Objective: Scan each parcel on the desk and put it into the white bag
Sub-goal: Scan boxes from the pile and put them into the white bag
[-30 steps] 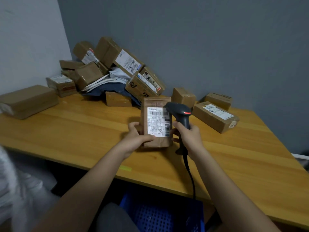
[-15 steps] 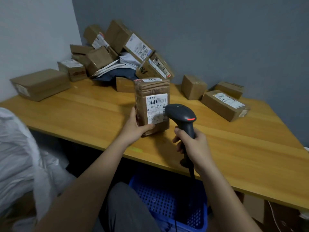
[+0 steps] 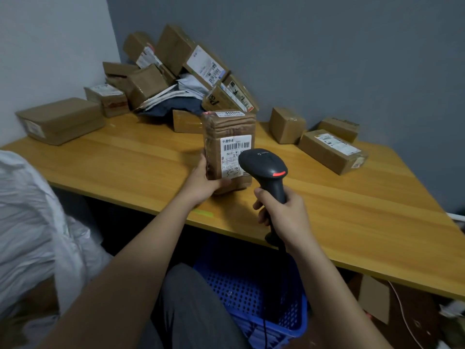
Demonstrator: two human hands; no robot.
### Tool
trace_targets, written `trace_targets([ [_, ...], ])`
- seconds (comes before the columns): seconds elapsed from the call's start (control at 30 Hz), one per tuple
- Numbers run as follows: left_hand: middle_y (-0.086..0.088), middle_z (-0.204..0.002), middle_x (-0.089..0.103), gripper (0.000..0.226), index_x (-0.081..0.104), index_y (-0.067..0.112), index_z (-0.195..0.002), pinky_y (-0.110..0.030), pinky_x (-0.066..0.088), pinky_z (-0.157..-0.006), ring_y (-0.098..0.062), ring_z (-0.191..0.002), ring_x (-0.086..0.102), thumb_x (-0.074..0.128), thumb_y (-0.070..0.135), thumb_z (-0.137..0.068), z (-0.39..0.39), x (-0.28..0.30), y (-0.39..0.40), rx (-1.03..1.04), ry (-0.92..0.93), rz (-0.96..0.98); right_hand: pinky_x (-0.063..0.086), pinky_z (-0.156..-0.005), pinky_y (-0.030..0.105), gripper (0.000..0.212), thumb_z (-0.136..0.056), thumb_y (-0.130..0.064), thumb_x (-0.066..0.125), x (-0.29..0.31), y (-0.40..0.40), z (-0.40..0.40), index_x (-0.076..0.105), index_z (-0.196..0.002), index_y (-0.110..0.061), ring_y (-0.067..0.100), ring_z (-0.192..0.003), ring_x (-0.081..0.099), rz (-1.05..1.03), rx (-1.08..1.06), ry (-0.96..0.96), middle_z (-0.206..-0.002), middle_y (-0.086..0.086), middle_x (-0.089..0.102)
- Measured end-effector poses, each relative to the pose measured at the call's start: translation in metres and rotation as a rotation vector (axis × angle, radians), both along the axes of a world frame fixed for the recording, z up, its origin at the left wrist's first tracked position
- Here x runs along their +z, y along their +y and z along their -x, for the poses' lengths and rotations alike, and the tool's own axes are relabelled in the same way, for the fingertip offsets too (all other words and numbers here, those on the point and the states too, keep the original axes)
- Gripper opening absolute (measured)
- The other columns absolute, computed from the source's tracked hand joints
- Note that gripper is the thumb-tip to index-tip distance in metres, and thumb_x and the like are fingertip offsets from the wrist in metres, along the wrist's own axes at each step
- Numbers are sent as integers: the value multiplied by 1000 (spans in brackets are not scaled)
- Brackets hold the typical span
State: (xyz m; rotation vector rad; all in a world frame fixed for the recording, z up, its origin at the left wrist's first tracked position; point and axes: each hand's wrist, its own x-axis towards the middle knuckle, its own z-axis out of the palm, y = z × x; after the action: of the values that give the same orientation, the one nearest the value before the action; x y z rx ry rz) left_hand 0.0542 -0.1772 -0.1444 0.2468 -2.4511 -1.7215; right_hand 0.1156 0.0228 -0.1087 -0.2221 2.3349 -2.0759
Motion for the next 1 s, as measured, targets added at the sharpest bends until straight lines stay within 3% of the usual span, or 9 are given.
trace_targets([
  [0.27,4,-144,48,105,13,27,-153,-41,38,-110,-16,-130,45,82,26,-74,3,-1,0,9,21,9,42,-46,23,15,-91,-19,65,2,-1,-4,60,-83,-7,16,-49,53,-27,24,-32,-67,8,61],
  [0.6,4,-149,42,102,9,28,-154,-34,33,-108,-17,-135,40,78,26,-79,0,5,2,-2,27,26,41,-46,25,17,-90,-18,65,-1,1,-3,58,-79,-7,17,-48,52,-36,19,-55,-65,7,59],
  [0.87,4,-149,42,103,8,29,-154,-39,34,-112,-19,-136,39,79,25,-78,-2,7,6,20,16,-8,41,-45,24,15,-91,-17,65,0,0,-1,64,-92,-2,17,-46,51,8,-9,-58,-66,8,62],
  [1.0,4,-143,49,93,23,28,-150,-45,39,-109,-19,-130,46,80,25,-76,-10,15,1,71,-1,-50,40,-48,27,14,-91,-18,65,11,-5,6,65,-95,-4,18,-49,52,41,-8,-59,-68,8,62],
])
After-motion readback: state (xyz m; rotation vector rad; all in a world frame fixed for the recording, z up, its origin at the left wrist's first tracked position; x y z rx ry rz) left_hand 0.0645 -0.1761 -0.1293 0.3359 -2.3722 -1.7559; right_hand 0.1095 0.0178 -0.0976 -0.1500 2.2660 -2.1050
